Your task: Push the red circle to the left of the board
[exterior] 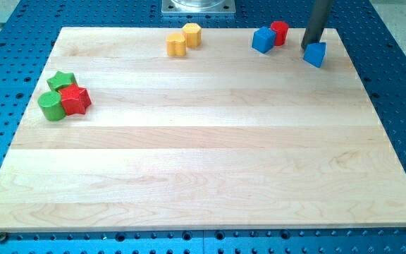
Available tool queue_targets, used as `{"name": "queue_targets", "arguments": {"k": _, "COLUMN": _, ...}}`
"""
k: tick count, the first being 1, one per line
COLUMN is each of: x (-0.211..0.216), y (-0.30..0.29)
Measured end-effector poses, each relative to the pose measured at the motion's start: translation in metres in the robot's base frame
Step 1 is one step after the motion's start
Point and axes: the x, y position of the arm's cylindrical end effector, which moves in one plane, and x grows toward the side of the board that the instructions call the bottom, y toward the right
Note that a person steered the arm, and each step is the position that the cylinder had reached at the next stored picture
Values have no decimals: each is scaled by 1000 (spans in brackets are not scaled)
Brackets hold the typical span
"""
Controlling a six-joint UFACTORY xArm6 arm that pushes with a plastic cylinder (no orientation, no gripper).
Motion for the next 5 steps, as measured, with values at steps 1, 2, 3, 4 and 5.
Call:
{"name": "queue_targets", "arguments": {"k": 1, "x": -20, "y": -37}}
{"name": "queue_targets", "arguments": {"k": 2, "x": -19, "y": -86}}
{"name": "queue_targets", "arguments": {"k": 3, "x": -11, "y": -114}}
{"name": "queue_targets", "arguments": {"k": 4, "x": -4, "y": -87}}
{"name": "queue_targets", "arguments": {"k": 5, "x": -8, "y": -64}}
